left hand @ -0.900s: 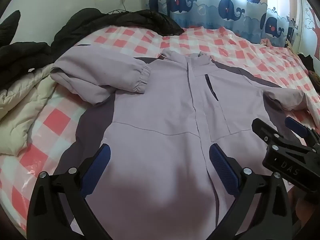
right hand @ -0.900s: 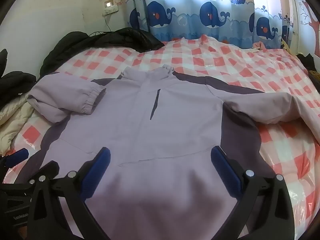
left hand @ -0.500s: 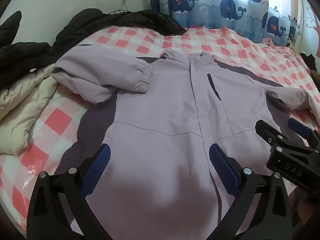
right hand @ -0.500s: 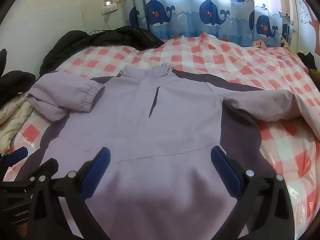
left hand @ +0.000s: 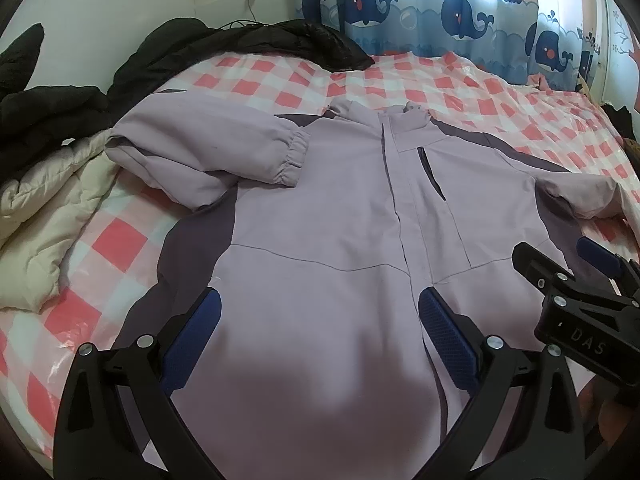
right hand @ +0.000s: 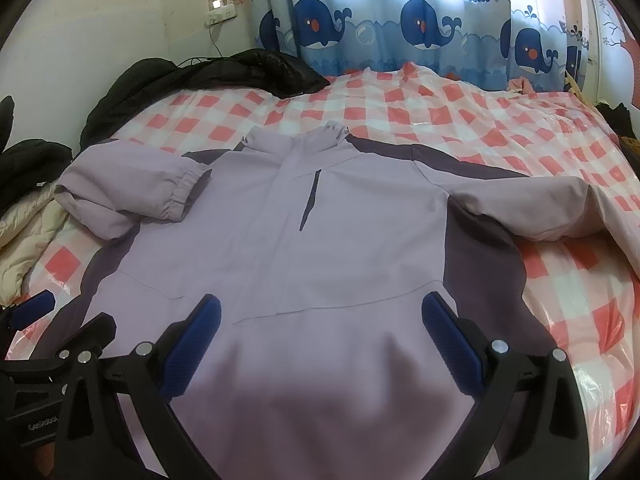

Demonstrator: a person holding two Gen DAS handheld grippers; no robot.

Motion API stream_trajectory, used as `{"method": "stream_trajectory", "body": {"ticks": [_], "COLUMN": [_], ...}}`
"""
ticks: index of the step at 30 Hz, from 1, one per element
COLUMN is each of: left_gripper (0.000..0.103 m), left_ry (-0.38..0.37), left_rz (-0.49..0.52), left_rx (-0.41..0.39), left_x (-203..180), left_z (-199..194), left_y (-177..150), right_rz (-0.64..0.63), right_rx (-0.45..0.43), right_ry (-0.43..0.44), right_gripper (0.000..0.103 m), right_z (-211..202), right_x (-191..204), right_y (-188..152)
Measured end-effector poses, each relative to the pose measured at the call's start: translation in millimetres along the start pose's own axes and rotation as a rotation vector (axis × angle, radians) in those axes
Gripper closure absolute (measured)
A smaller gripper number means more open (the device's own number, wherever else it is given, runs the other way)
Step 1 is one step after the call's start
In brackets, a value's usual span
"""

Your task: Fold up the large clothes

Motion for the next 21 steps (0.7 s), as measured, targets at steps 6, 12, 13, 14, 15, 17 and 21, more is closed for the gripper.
{"method": "stream_trajectory", "body": {"ticks": [6,12,13,14,15,17,21], "left_gripper": [0.008,0.008,0.008,0.008,0.008,0.008,0.008], "left_ry": [0.000,0.002,0.003,0.003,0.004,0.006,0.005], "left_rz": [-0.002,-0.009,-0.012,-0.014,-0.017,-0.019,-0.016], "left_rx": [0.004,0.012,0.017,0.021,0.024,0.027,0.028], "left_x": [1.1,2.4,2.6,3.2,3.7,3.6,3.6], "left_z": [1.3,3.8,5.0,6.2,7.2,8.1,8.6], "left_y": [-0.8,-2.1,-1.9,-2.2,-2.2,-2.7,-2.2], "right_rz": [0.000,0.001,0.001,0.002,0.002,0.002,0.003], "right_rx": [0.001,0.002,0.002,0.002,0.002,0.003,0.004], "right_ry": [0.001,0.000,0.001,0.001,0.001,0.002,0.002], "right_gripper": [0.006,0.006,0.006,0.006,0.006,0.006,0.006], "right_z": [0.0,-0.1,-0.2,-0.2,-0.1,-0.2,0.1], "right_x": [0.0,-0.1,-0.3,-0.4,-0.5,-0.5,-0.5], "right_y": [0.1,0.5,0.5,0.4,0.2,0.5,0.2]}}
Point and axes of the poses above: each gripper's, at about its wrist camera, not at the fingertips, and z roughly the way its jaws point, x to its left, y to its top, the point moved 6 cm from there along z, roughly the way its jaws point, and after that the axes turned 11 degrees about y, right-handed, at the moved point
